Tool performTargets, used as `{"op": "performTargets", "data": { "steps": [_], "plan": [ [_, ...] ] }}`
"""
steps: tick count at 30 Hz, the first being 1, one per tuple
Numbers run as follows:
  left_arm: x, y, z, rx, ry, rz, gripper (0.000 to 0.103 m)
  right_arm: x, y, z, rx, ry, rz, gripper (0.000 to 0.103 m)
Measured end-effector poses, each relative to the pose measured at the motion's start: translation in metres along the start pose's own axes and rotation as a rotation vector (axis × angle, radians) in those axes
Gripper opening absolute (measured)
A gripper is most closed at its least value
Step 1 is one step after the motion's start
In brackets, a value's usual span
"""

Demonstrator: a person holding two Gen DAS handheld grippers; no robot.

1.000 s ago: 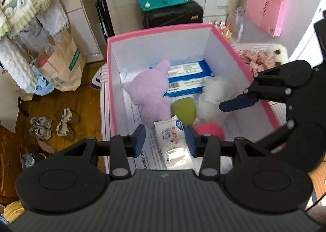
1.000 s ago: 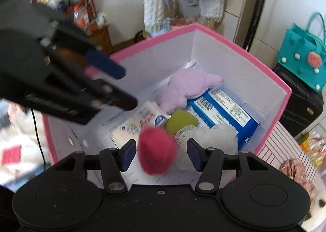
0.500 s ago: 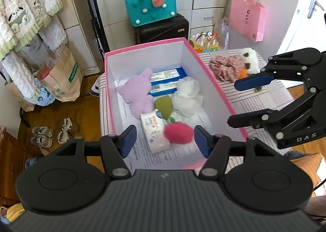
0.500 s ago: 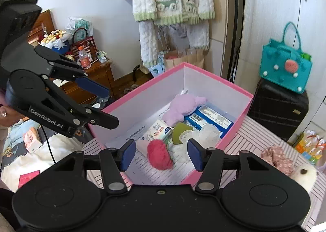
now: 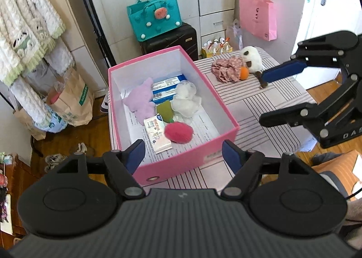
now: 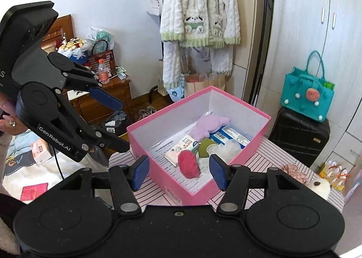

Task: Organize soft objects
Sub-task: 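Open both tools and raise them out of the pink box, then close the left tool on the floral scrunchie while the right tool grasps the orange ball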

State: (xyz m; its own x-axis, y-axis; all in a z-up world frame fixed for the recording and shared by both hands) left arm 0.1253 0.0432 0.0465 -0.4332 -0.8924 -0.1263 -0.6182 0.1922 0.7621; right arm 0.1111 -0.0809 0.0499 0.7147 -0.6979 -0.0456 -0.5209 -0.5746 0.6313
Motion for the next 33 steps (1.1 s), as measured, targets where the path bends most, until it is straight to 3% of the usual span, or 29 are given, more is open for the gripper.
{"op": "performTargets", "data": {
  "steps": [10, 15, 19, 33],
  "plan": [
    [0.042, 0.018, 0.015, 0.053, -0.082, 0.007, 0.087, -0.015, 0.037, 0.025, 0.025, 0.015, 0.014, 0.07],
    [0.066, 0.017, 0.022, 0.057, -0.111, 0.06, 0.087, -0.014, 0.052, 0.045, 0.035, 0.005, 0.045, 0.072],
    [0.081, 0.013, 0.026, 0.098, -0.121, 0.071, 0.094, -0.007, 0.059, 0.06, 0.046, -0.027, 0.055, 0.074],
    [0.125, -0.024, 0.002, 0.178, -0.1, 0.17, 0.095, 0.043, 0.067, 0.13, 0.106, -0.137, 0.171, 0.076]
  ]
}}
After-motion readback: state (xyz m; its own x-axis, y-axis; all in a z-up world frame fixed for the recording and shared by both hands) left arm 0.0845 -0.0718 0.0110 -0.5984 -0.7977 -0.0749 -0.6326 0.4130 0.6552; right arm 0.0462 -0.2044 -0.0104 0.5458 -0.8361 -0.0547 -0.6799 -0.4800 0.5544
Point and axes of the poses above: each gripper's, at about its wrist camera, not at the fingertips, and y roughly against the way its jaws point, x to its right, z to its underside, the point moved 5 cm from there along -y, roughly the way its jaws point, and after that the axes turned 2 degrees about -z, right-handed, at the moved point
